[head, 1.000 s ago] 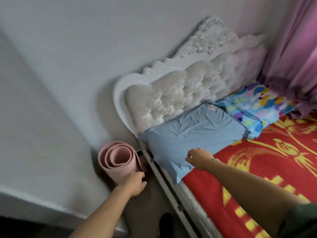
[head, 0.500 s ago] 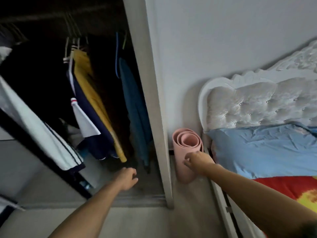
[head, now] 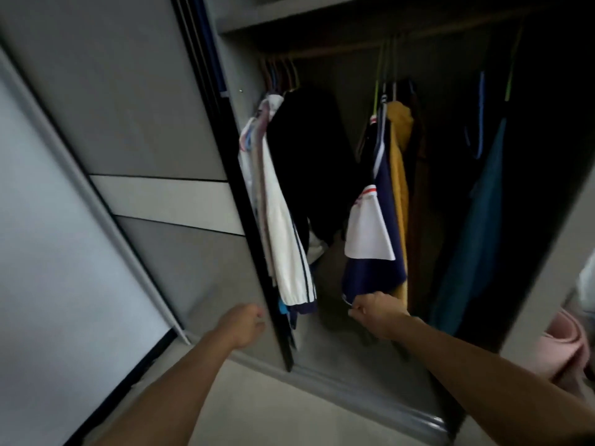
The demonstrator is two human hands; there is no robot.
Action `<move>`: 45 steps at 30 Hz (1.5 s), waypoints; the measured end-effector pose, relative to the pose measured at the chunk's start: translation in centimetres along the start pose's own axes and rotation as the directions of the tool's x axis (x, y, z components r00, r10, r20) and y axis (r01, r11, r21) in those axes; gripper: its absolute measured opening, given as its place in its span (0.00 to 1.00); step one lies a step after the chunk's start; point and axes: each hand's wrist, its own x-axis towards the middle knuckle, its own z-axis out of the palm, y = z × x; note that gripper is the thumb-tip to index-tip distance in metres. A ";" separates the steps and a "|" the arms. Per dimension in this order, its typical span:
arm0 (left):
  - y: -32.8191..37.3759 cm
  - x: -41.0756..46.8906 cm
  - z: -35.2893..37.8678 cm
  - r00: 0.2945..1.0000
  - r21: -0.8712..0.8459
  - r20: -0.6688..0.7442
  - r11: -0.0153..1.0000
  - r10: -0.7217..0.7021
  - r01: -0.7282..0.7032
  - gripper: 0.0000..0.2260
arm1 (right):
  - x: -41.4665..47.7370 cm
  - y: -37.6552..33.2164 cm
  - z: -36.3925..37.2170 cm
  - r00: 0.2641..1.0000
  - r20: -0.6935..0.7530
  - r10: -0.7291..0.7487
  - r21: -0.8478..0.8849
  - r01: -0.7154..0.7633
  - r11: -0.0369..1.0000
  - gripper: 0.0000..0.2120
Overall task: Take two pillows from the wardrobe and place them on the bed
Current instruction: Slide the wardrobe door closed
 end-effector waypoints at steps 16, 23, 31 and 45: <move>-11.3 19.5 -15.4 0.931 -0.103 -0.350 0.984 0.101 -0.146 0.13 | 25.1 -14.7 2.6 0.997 -0.046 -0.065 -0.001 0.065 0.998 0.13; -11.9 27.7 -23.6 0.810 -0.052 -0.530 0.945 0.249 -0.324 0.14 | 34.3 -19.5 3.1 0.985 -0.171 -0.012 0.034 0.019 0.999 0.18; -11.6 32.1 -25.1 0.582 0.175 -0.546 0.761 0.603 -0.625 0.13 | 38.8 -21.5 6.6 0.887 -0.438 0.149 -0.033 -0.181 0.983 0.29; -8.4 31.9 -24.8 0.429 0.215 -0.494 0.584 0.756 -0.783 0.14 | 34.5 -21.2 6.5 0.811 -0.496 0.312 -0.132 -0.425 0.895 0.24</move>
